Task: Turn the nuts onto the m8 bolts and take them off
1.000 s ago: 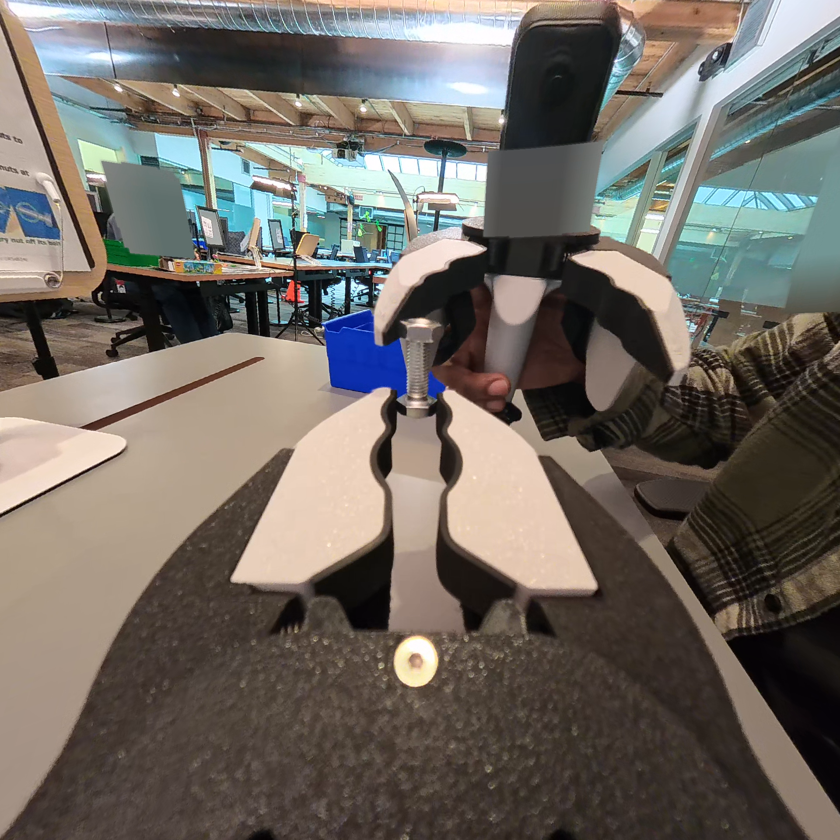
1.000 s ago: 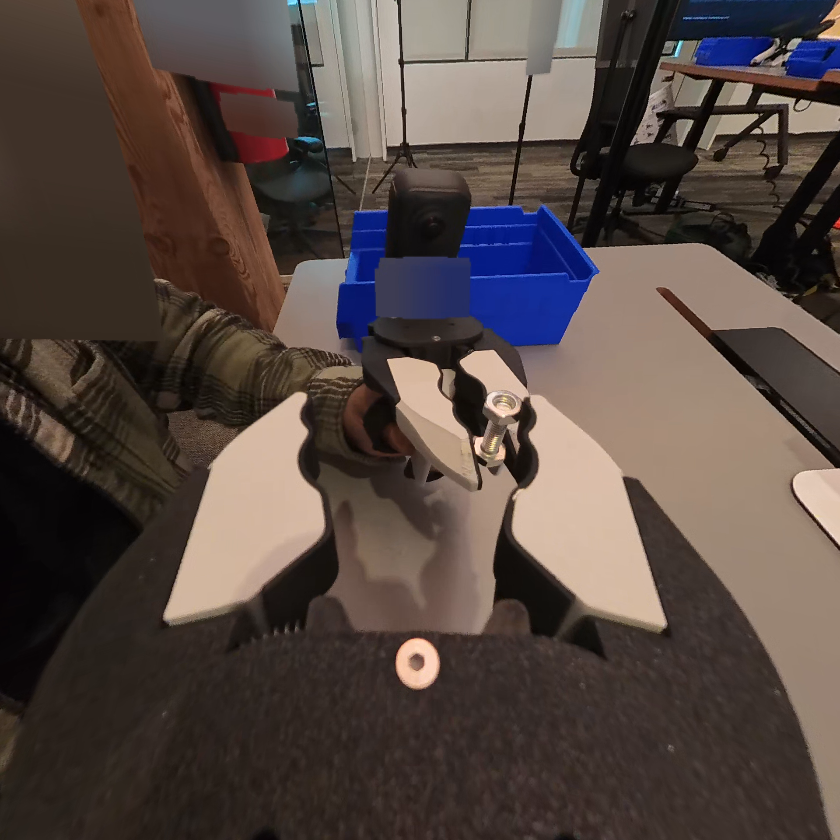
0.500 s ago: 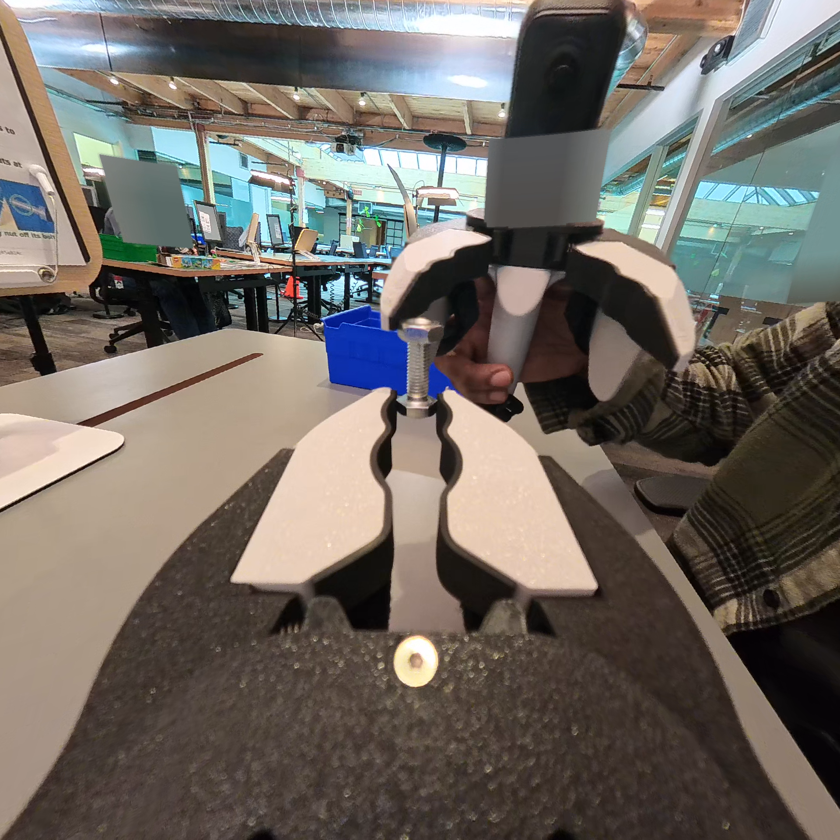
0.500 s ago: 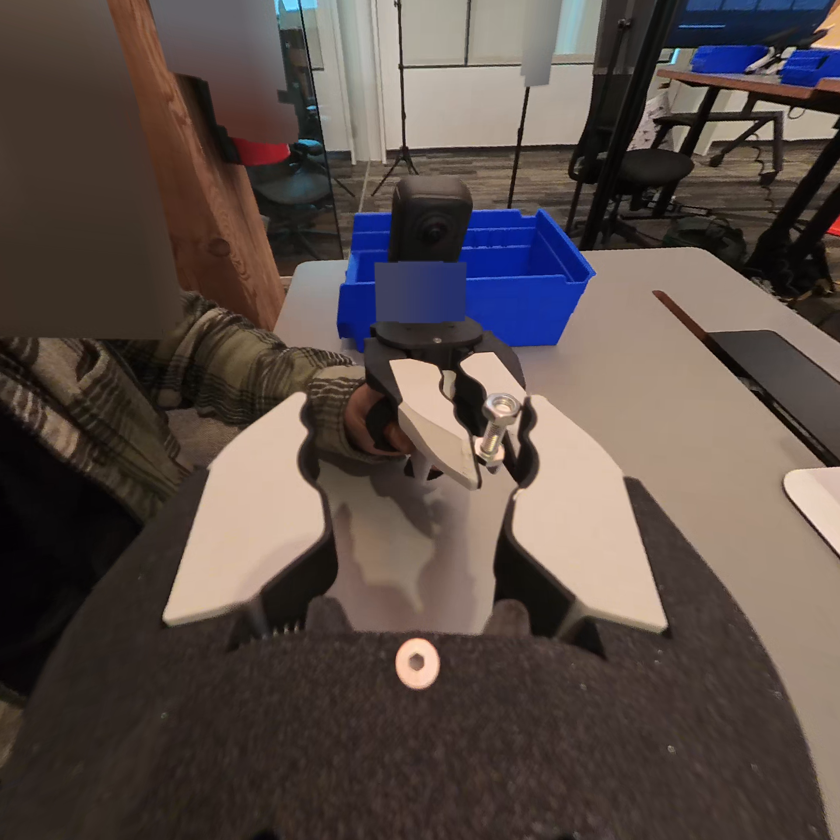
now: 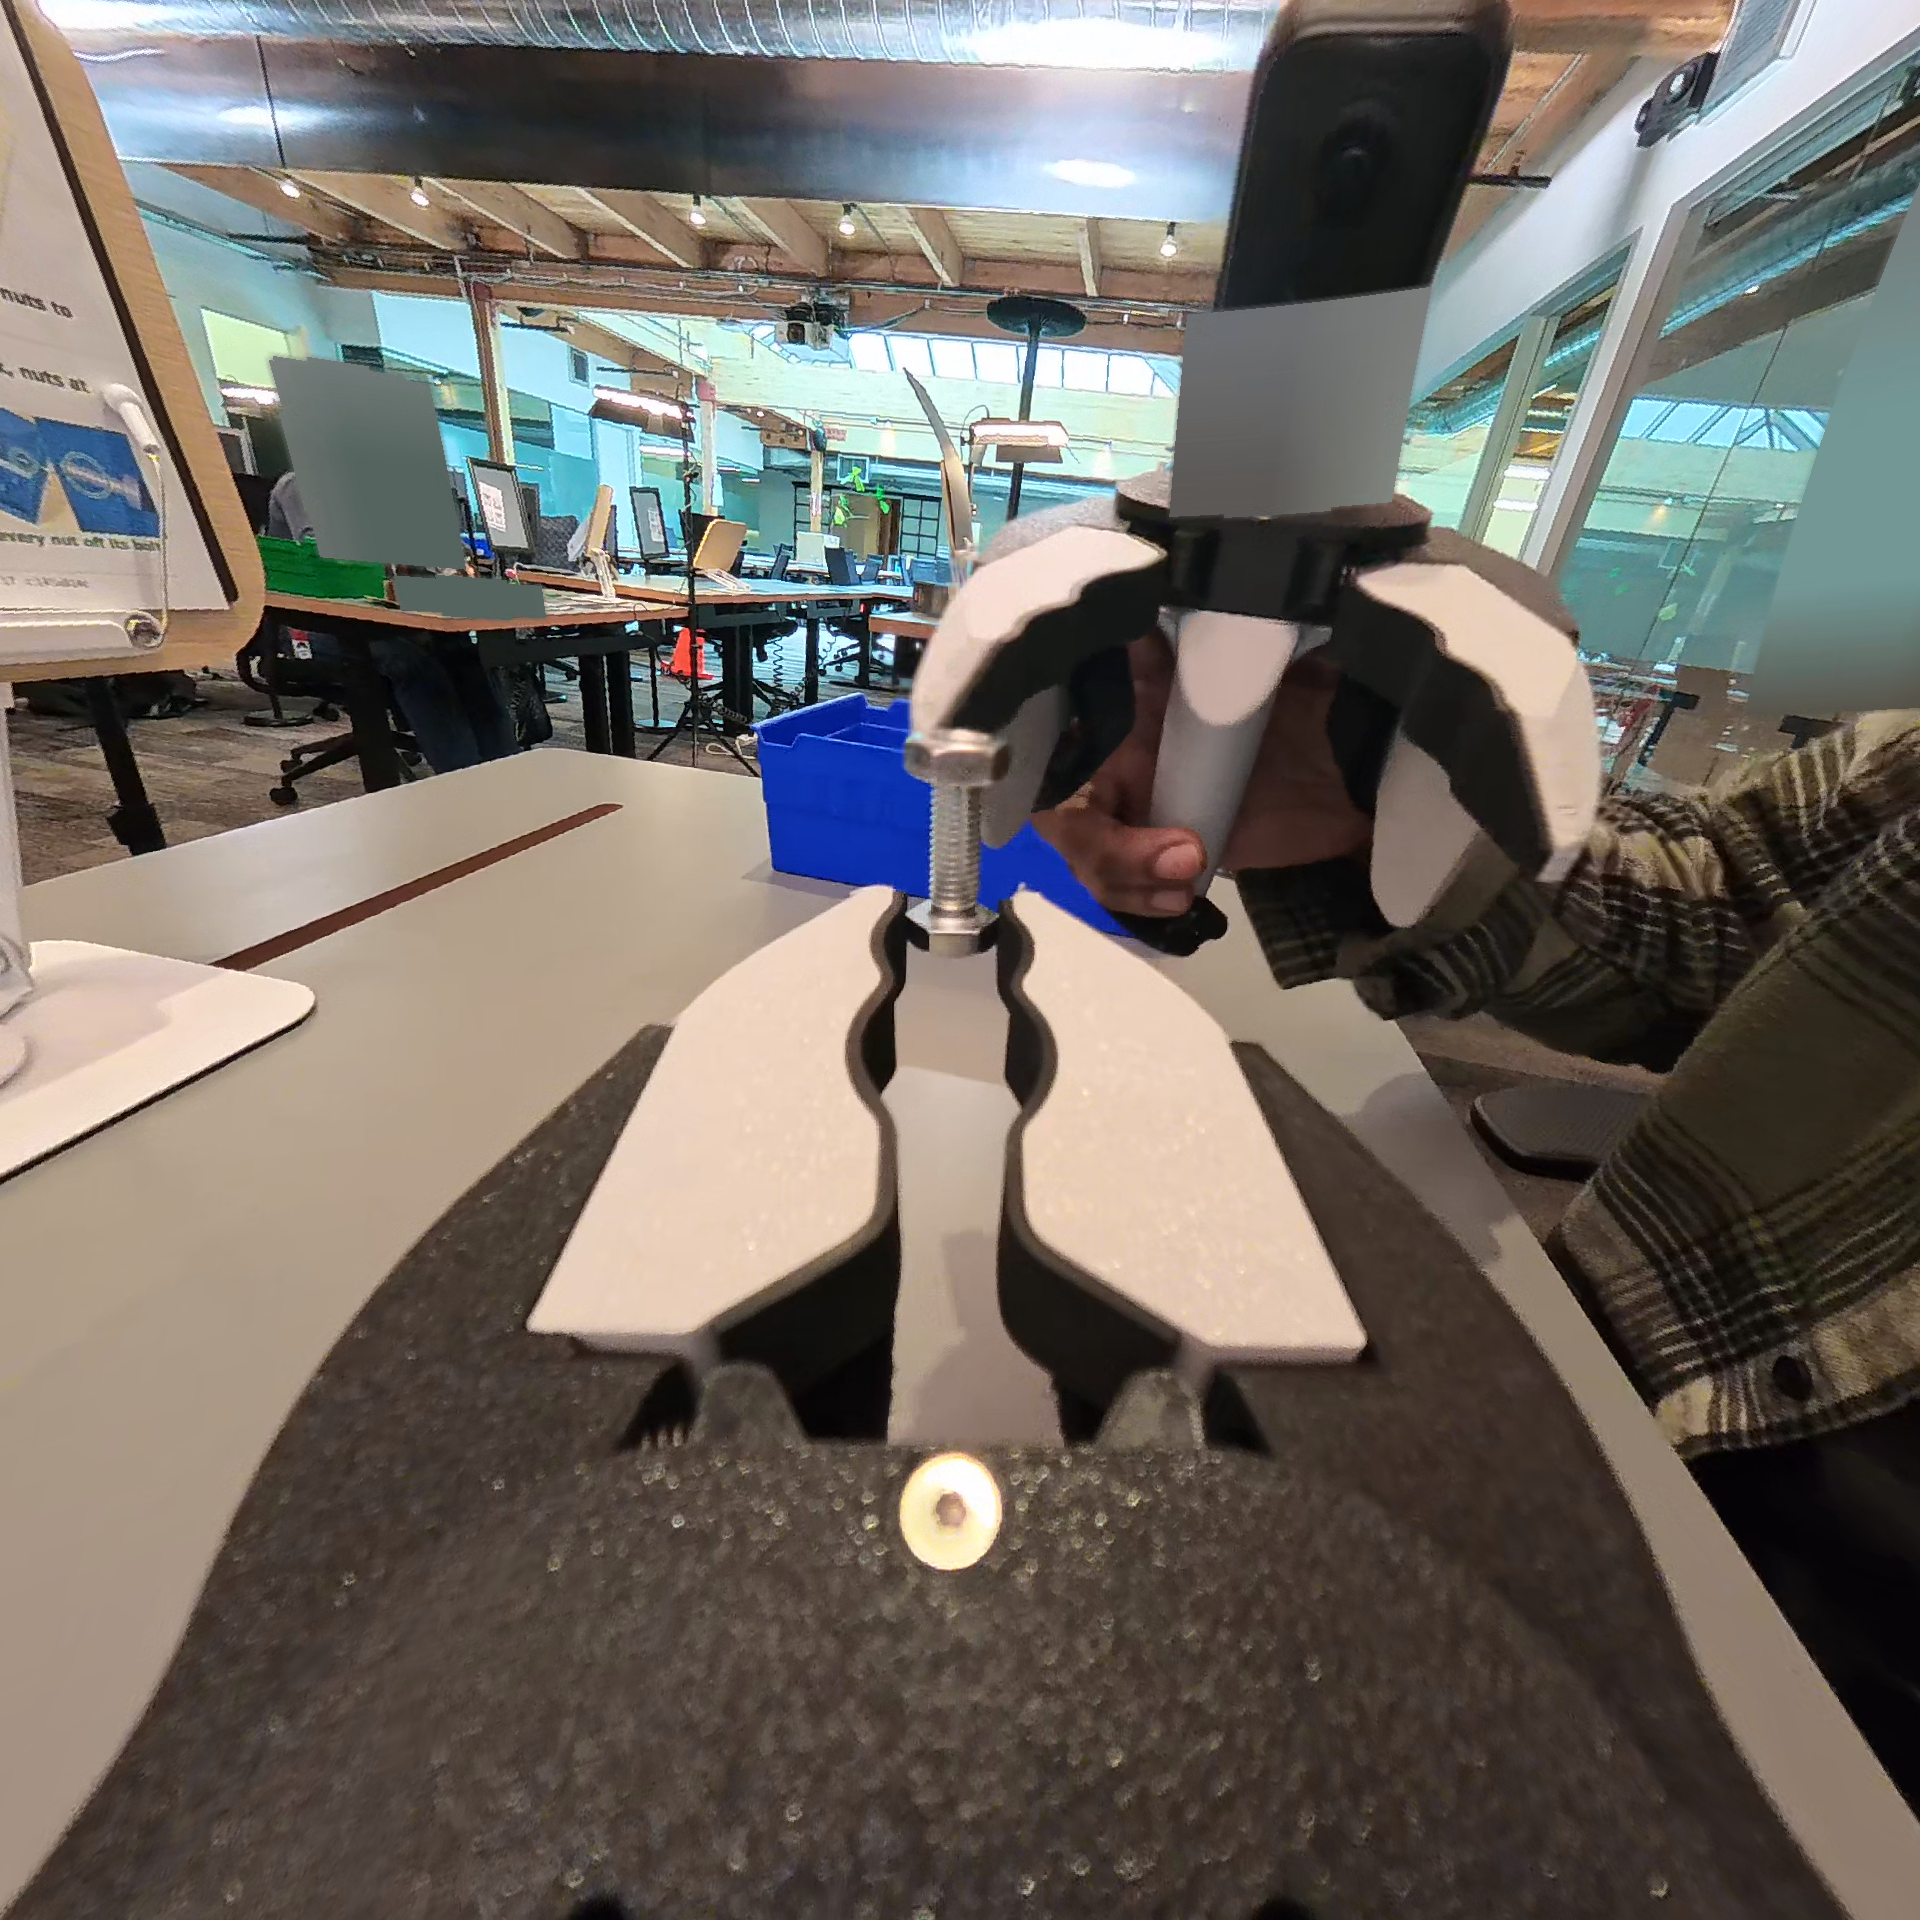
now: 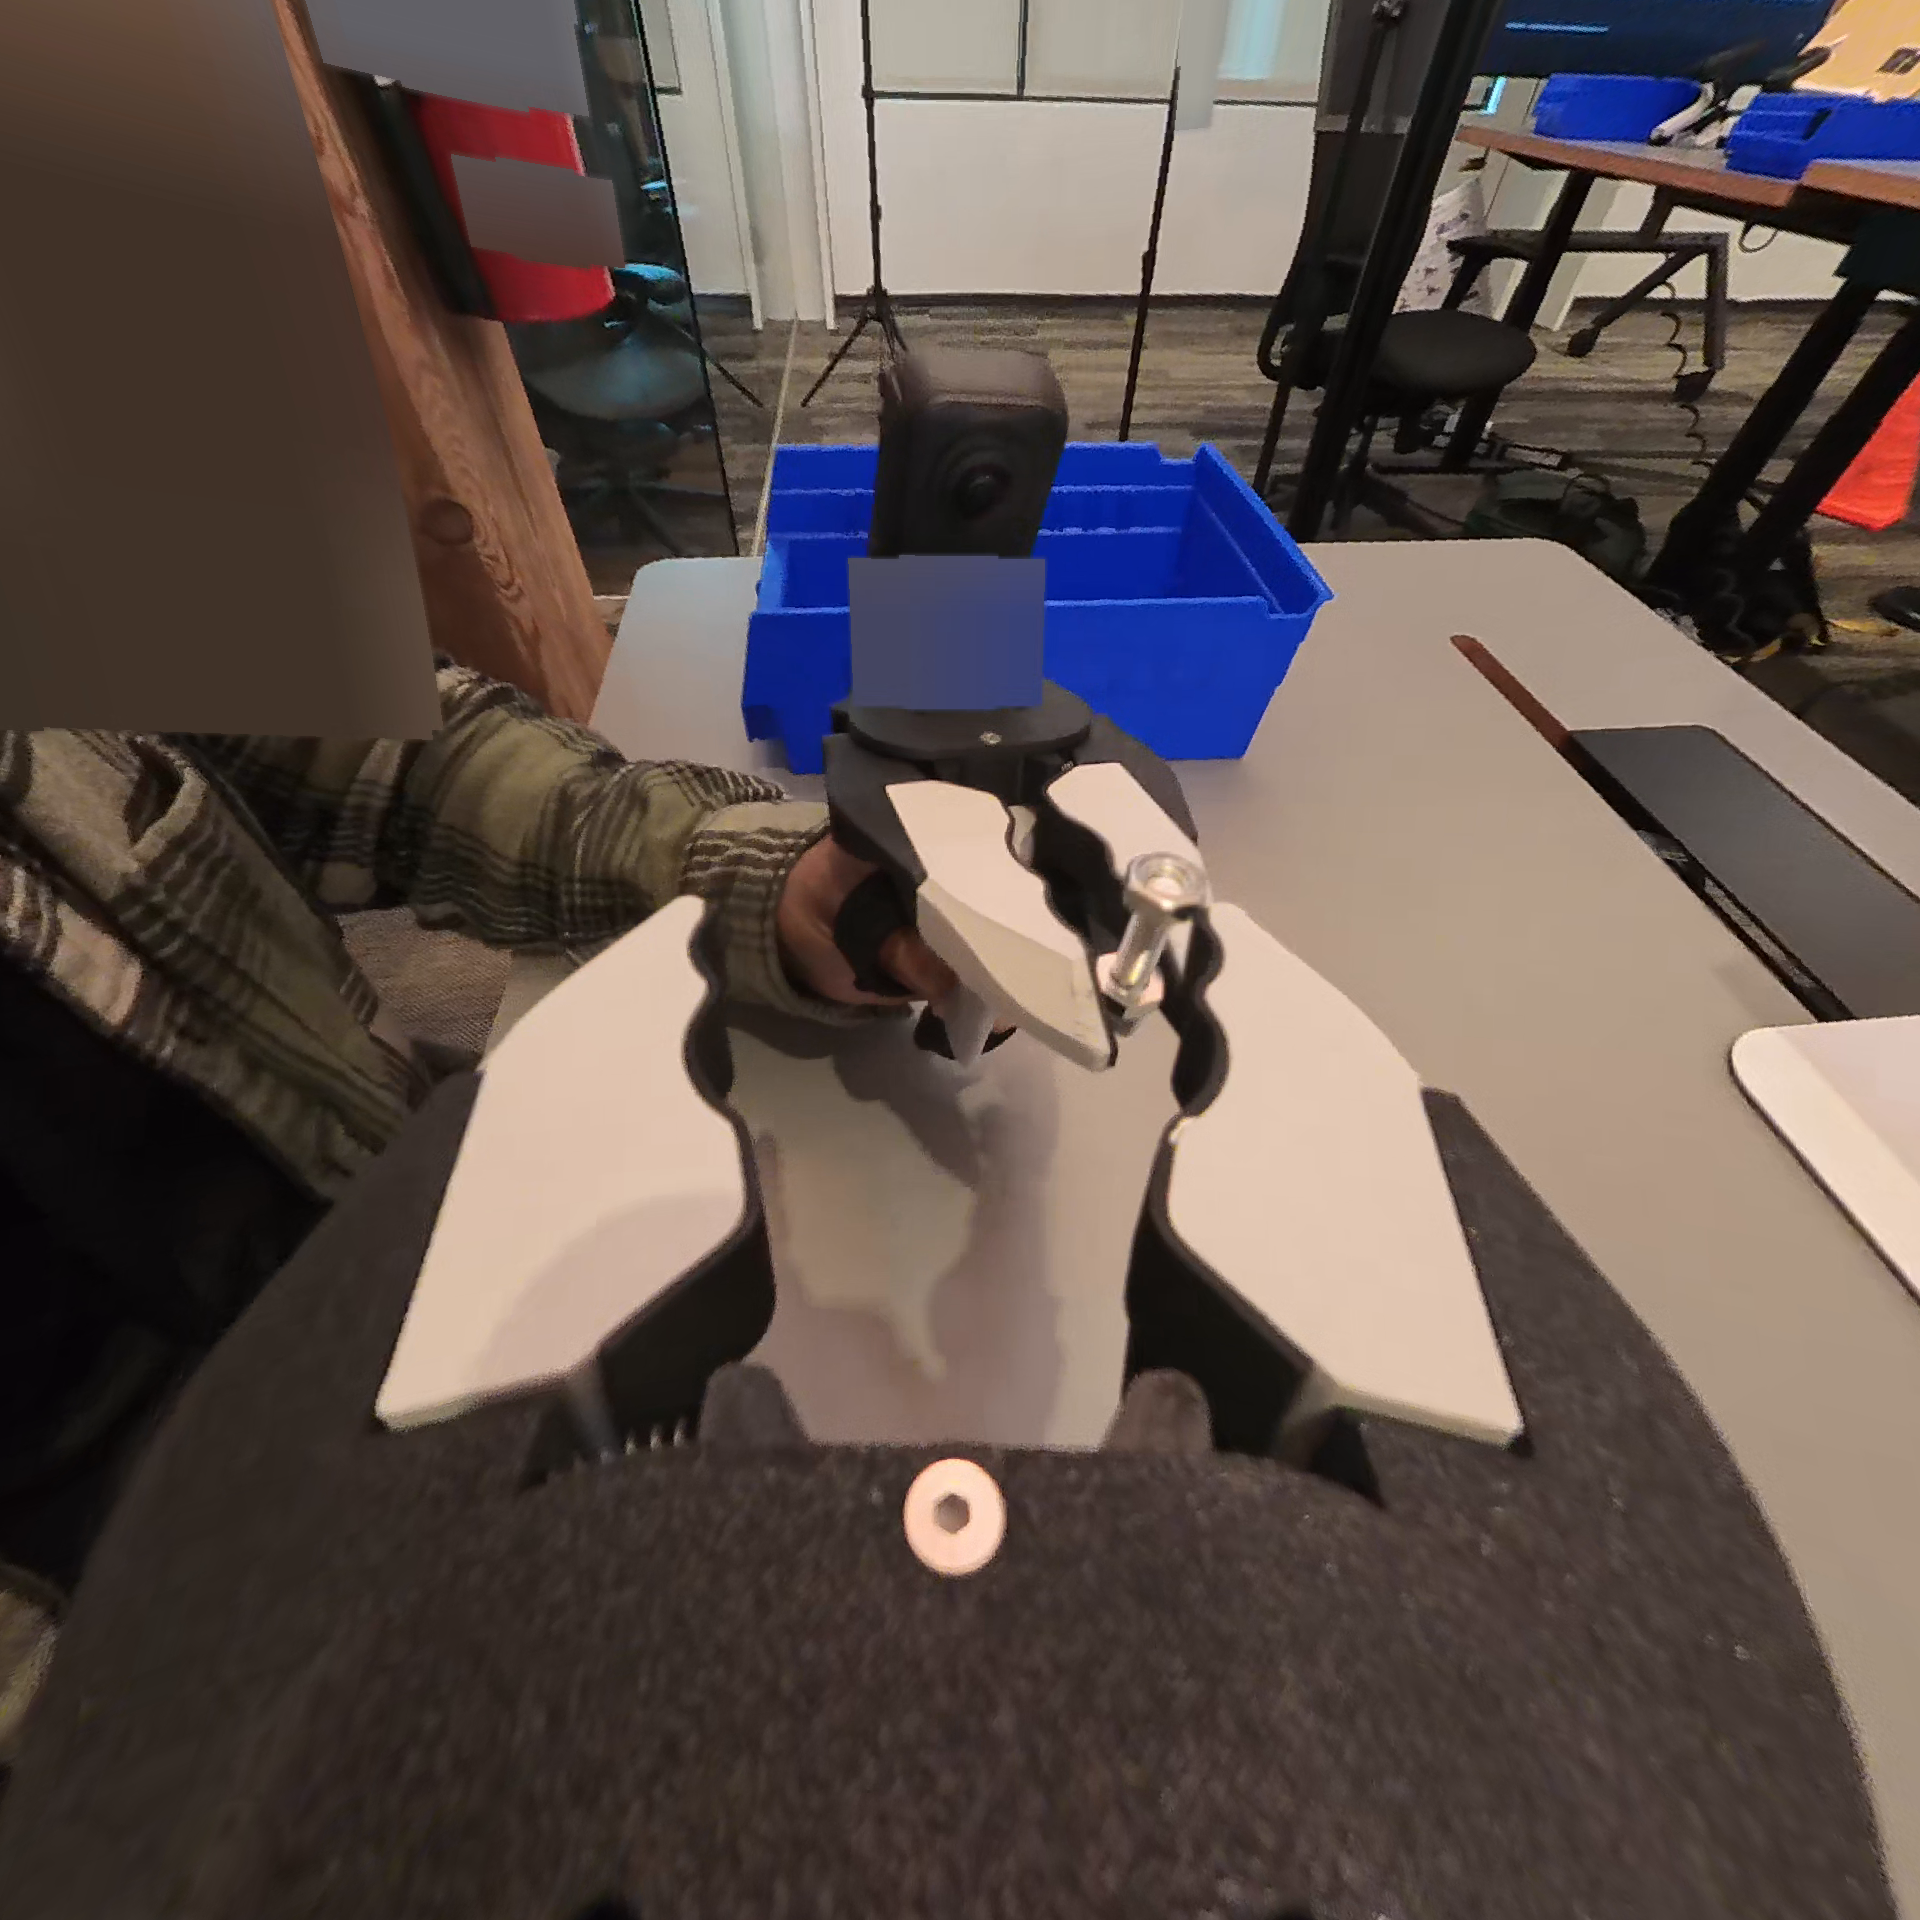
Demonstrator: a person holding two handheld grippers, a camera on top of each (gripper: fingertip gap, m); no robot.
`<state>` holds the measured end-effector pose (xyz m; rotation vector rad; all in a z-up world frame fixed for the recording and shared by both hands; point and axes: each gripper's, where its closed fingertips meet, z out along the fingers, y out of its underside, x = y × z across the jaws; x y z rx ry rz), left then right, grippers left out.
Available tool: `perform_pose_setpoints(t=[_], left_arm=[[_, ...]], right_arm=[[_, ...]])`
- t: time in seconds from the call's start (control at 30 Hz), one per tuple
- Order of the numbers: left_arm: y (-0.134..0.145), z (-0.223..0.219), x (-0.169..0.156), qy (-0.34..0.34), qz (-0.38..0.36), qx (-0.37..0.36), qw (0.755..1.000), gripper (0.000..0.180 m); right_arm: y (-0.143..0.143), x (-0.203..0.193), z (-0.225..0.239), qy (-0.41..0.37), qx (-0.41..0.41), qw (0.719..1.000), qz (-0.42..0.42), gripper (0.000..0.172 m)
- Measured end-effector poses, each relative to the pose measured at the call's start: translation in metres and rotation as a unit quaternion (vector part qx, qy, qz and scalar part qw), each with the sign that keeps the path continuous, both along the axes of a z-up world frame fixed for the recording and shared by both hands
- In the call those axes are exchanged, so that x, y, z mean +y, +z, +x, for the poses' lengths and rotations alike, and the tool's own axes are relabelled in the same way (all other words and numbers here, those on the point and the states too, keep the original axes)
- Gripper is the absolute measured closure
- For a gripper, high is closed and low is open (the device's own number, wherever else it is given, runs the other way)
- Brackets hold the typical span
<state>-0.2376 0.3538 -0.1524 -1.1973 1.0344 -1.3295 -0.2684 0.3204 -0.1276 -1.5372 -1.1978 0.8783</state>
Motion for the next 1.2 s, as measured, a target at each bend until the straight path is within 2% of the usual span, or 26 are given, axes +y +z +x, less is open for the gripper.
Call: perform_pose_setpoints(t=[0.17, 0.33, 0.4, 0.57, 0.77, 0.9, 1.03, 1.2], left_arm=[[0.000, 0.001, -0.002, -0.003, 0.002, 0.001, 1.000, 0.165], [0.000, 0.000, 0.000, 0.005, 0.007, 0.005, 1.000, 0.165], [0.001, -0.001, 0.001, 0.007, 0.005, 0.003, 1.000, 0.165], [-0.001, 0.001, -0.001, 0.003, 0.007, 0.006, 1.000, 0.165], [0.000, -0.002, 0.003, 0.014, 0.007, 0.008, 1.000, 0.165], [-0.001, 0.000, 0.001, 0.009, 0.008, 0.009, 1.000, 0.165], [-0.002, 0.001, 0.001, 0.013, 0.012, 0.014, 1.000, 0.165], [-0.002, -0.001, 0.004, 0.016, 0.006, 0.014, 1.000, 0.165]], right_arm=[[0.008, 0.006, 0.003, -0.014, 0.026, 1.000, -0.004, 0.088], [-0.001, 0.002, -0.004, -0.001, 0.011, 1.000, -0.008, 0.087], [-0.004, -0.001, 0.000, -0.004, 0.006, 1.000, -0.011, 0.091], [0.010, 0.010, 0.000, -0.021, 0.042, 0.999, -0.011, 0.088], [0.002, 0.001, -0.001, -0.019, 0.022, 1.000, -0.006, 0.091], [0.012, 0.010, 0.001, -0.039, 0.053, 0.998, 0.000, 0.088], [0.003, 0.007, -0.007, -0.018, 0.041, 0.999, -0.018, 0.089], [0.006, 0.006, 0.002, -0.039, 0.047, 0.998, -0.009, 0.090]])
